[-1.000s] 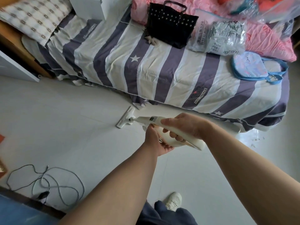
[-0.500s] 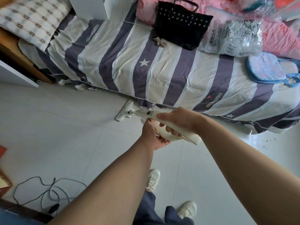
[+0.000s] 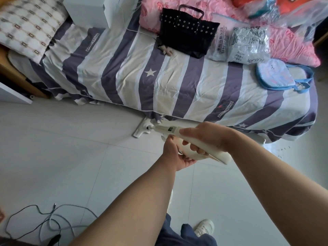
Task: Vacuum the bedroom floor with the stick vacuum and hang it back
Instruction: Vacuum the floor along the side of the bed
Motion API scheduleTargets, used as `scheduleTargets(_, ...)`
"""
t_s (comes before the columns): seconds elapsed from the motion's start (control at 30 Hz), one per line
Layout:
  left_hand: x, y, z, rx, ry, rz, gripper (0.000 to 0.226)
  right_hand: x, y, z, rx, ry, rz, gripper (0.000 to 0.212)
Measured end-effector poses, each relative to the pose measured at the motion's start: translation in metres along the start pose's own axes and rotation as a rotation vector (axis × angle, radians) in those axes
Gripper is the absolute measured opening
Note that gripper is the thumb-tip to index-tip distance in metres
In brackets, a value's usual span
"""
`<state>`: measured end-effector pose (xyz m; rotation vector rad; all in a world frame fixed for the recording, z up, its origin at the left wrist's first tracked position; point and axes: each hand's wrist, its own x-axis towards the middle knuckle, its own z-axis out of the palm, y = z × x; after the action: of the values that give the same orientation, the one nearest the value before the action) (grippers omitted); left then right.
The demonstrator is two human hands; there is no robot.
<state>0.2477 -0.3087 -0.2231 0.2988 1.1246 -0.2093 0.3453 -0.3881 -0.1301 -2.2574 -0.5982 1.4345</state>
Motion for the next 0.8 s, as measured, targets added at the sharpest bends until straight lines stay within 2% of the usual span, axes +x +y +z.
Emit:
scheduleTargets(0.3,-0.002,-0.016,0.019,-0.003,-0.009,-0.068,0.059,-0.015,0.017,-0.019,0.062,-0.020,0.032,0.056)
scheduleTargets(0.47,-0.001,-0.007,0.023,0.002,-0.007,-0.050,0.053,-0.005,0.011,-0.022,0.064,-0.038,0.033,0.056)
scheduleTargets(0.8,0.004,0.013,0.008,0.013,0.046,-0.057,0.060,0.009,-0.006,-0.009,0.033,-0.033,0.022,0.058)
